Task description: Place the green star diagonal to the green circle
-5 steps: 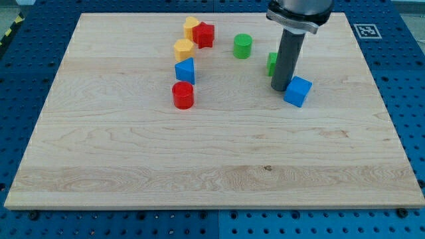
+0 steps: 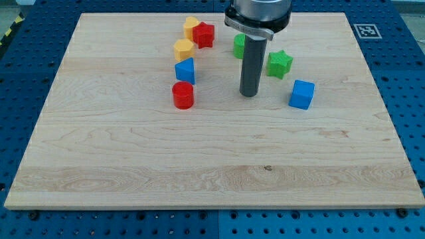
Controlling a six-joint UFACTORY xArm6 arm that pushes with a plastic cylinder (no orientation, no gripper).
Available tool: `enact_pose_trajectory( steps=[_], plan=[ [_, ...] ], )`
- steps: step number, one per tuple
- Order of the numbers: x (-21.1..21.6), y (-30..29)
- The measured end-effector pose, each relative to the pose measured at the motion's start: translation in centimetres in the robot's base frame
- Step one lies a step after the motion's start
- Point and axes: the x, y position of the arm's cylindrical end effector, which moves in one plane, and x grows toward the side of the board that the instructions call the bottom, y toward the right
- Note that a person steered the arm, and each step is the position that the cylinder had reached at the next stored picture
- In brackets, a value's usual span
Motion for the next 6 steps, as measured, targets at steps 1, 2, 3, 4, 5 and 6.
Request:
enact_pose_trajectory(
  steps=[1, 2, 3, 4, 5, 6],
  plan=[
    [2.9, 1.5],
    [5.0, 5.7],
    [4.9, 12.3],
    [1.1, 17.2],
    [-5.5, 16.8],
    [-10.7, 13.5]
  ],
)
